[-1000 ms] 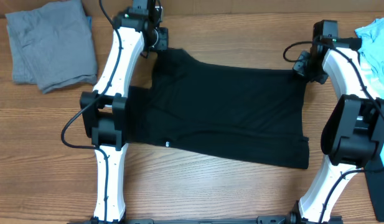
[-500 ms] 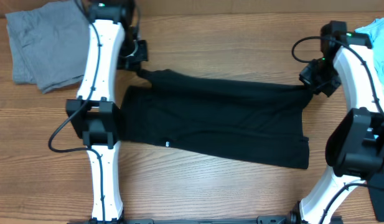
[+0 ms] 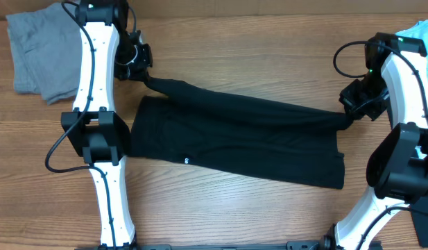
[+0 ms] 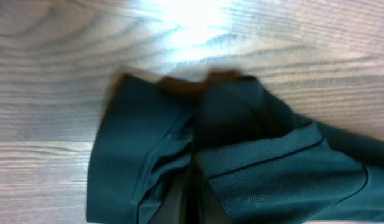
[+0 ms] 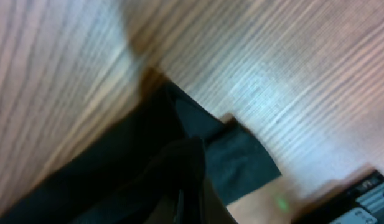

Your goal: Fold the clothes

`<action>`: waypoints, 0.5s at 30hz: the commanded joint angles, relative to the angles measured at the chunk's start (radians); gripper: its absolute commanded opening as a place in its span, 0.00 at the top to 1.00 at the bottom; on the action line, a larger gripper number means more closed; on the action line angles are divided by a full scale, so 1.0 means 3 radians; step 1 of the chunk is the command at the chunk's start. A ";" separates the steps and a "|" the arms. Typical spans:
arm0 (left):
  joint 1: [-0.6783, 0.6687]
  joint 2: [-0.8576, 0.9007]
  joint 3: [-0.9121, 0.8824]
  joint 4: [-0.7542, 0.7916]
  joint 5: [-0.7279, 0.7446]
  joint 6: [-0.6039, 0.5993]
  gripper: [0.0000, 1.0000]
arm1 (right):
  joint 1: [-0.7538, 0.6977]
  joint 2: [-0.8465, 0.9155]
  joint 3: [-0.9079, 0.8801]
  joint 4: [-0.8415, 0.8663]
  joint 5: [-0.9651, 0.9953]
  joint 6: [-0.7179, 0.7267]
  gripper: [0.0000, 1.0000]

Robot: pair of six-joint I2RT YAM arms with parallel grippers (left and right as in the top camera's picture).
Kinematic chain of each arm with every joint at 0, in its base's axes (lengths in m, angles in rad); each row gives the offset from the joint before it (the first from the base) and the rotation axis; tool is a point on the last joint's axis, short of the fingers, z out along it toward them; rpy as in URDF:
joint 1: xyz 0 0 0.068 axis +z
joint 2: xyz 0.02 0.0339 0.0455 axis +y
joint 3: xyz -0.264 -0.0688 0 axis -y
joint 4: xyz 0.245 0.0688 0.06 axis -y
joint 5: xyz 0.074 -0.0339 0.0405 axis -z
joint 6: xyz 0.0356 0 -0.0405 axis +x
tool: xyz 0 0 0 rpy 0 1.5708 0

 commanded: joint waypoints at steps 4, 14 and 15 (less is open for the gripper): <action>-0.0031 -0.0407 -0.0763 -0.0014 -0.0168 0.0088 0.96 | 0.0013 -0.0244 0.0009 -0.0084 0.0097 0.0046 0.96; -0.0032 -0.1008 -0.1350 -0.0014 -0.0242 0.0226 0.96 | 0.0261 -0.0643 -0.0576 0.0075 0.0097 0.0090 0.96; -0.0031 -0.1008 -0.1400 -0.0014 -0.0253 0.0226 0.96 | 0.0285 -0.0643 -0.0661 0.0118 0.0098 0.0111 0.96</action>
